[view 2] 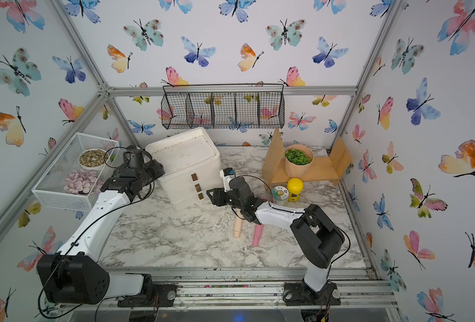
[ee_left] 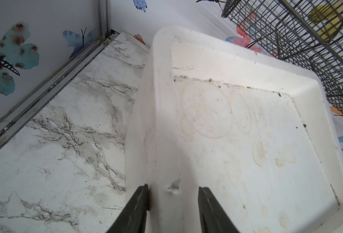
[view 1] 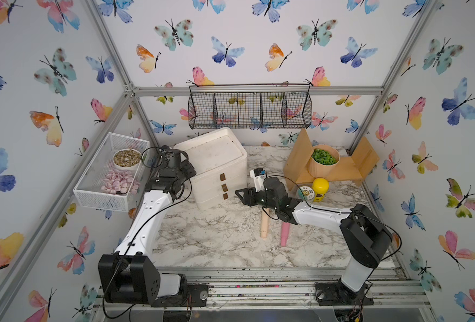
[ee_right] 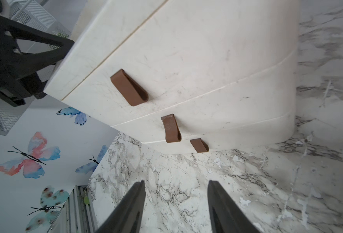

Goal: Take the microphone out of the drawer
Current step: Close the drawer in the storage box.

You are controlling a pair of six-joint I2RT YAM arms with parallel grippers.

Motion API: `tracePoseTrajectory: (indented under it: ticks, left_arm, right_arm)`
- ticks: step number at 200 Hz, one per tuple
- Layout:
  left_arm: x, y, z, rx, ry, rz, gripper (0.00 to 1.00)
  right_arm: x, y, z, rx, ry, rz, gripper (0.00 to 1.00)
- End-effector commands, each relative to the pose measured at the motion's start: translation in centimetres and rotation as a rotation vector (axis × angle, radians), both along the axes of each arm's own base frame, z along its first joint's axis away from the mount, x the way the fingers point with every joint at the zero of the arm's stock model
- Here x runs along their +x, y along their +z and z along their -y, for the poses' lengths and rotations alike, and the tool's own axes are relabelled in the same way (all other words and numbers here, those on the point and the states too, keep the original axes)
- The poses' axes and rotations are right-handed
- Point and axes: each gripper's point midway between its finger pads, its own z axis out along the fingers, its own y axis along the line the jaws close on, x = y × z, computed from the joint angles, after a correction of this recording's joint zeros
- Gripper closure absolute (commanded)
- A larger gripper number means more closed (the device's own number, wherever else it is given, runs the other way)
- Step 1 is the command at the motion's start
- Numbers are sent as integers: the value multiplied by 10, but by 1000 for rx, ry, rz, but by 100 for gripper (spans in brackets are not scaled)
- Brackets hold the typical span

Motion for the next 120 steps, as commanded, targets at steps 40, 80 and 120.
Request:
tracePoseTrajectory:
  ticks: [40,80,120]
  left_arm:
    - [0,7,36,-65,-145,38,55]
    - [-2,7,36,-61,-146,38,55]
    - [-2,9,35,-65,-142,40,55]
  right_arm:
    - [7,-4,-39,202,88,-114,44]
    - [19,-1,-62,262,119,-130,43]
    - [31,-5,-71,260,107,-134,42]
